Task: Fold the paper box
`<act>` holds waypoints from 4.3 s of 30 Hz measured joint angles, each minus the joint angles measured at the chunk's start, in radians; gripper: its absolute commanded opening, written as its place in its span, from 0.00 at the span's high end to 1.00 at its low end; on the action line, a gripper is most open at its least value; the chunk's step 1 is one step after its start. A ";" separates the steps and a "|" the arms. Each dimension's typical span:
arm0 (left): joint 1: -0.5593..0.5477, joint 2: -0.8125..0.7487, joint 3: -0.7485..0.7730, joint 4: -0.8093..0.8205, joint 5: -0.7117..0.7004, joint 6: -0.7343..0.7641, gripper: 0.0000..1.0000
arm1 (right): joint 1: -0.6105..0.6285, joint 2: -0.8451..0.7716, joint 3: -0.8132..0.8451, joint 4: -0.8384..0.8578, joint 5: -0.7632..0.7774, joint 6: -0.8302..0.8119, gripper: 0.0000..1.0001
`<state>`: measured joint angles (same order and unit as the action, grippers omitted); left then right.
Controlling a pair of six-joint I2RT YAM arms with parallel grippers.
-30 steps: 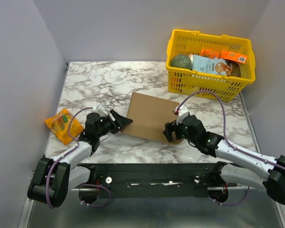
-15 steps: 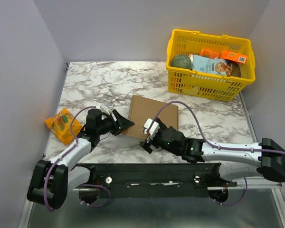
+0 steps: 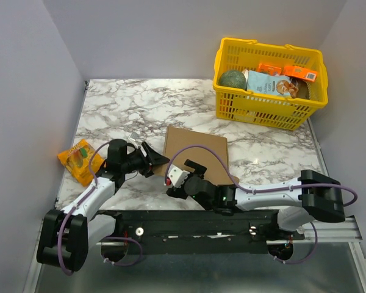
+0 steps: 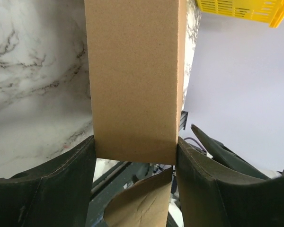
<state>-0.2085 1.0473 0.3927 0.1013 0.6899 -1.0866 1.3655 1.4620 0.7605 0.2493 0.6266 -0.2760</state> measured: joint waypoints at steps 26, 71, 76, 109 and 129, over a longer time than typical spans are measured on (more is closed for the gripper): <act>-0.005 0.011 -0.117 0.163 0.091 -0.253 0.61 | 0.017 0.213 -0.029 0.191 0.289 -0.236 0.25; 0.239 -0.158 0.227 -0.272 -0.047 0.582 0.01 | -0.207 0.159 0.794 -1.247 -0.424 0.037 0.40; 0.239 -0.156 0.211 -0.267 -0.047 0.589 0.01 | -0.249 0.190 0.824 -1.291 -0.465 0.013 0.23; 0.136 -0.174 0.309 -0.158 0.041 0.736 0.02 | -0.394 0.045 0.861 -1.057 -0.371 0.079 0.00; -0.143 -0.086 0.526 -0.383 -0.190 1.113 0.18 | -0.706 -0.391 0.472 -1.165 -0.332 0.413 0.23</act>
<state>-0.3519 0.9611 0.9184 -0.2817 0.4995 0.0261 0.6594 1.0706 1.2327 -0.9161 0.2947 0.1368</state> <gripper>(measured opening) 0.862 0.793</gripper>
